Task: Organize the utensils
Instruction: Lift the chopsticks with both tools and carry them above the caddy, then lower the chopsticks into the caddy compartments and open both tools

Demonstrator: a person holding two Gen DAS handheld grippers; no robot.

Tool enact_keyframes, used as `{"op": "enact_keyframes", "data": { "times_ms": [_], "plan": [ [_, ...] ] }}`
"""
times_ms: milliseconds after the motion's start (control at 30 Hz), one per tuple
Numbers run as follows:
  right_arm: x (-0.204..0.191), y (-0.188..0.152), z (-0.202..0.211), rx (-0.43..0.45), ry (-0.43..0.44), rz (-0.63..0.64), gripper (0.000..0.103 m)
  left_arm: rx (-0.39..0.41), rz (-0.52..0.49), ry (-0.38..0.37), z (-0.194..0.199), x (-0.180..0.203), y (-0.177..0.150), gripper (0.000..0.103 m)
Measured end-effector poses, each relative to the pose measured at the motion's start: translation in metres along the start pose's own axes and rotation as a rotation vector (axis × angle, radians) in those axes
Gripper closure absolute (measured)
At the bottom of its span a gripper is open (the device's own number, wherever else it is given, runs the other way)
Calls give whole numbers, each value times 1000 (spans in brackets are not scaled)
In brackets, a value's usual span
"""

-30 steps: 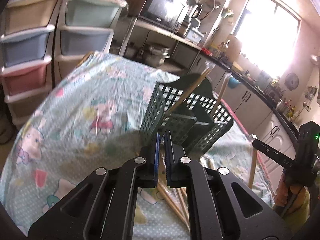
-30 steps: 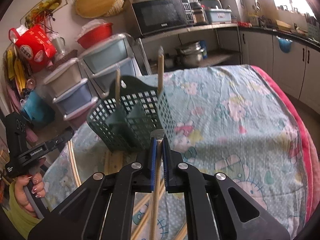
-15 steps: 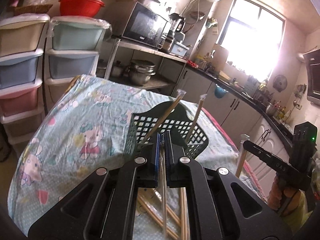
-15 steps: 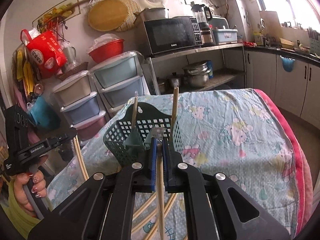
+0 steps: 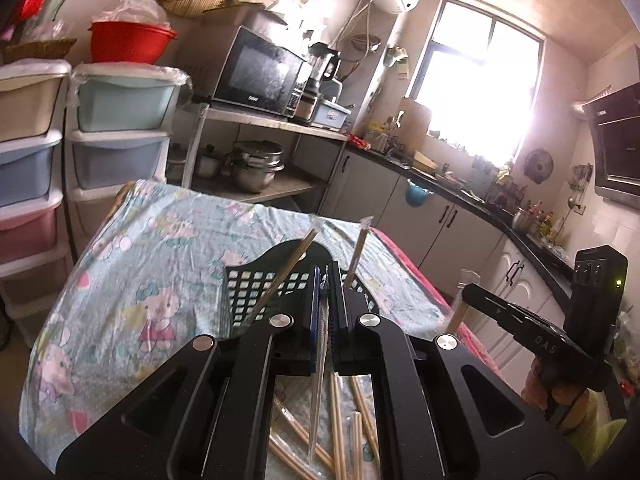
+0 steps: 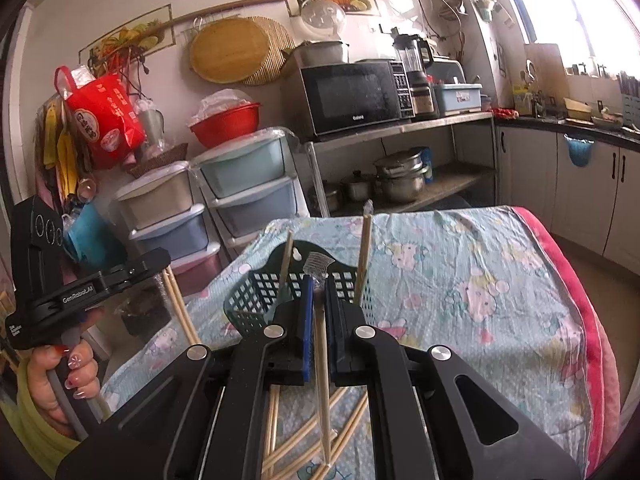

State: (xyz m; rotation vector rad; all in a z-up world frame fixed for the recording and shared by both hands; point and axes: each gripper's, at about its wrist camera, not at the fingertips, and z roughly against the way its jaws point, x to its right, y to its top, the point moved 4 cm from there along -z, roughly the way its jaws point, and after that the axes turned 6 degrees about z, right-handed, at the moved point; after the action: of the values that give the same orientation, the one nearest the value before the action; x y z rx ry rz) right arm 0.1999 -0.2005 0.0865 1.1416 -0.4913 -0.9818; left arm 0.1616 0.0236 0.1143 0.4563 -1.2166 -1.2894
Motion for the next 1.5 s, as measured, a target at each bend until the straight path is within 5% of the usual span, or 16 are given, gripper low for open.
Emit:
{"op": "enact_keyframes", "data": {
  "times_ms": [800, 1500],
  "plan": [
    [-16, 55, 10, 128, 44, 33, 97, 115, -92, -76, -4, 51, 56, 101],
    [-18, 118, 16, 273, 24, 68, 97, 242, -118, -26, -4, 65, 106, 101]
  ]
}}
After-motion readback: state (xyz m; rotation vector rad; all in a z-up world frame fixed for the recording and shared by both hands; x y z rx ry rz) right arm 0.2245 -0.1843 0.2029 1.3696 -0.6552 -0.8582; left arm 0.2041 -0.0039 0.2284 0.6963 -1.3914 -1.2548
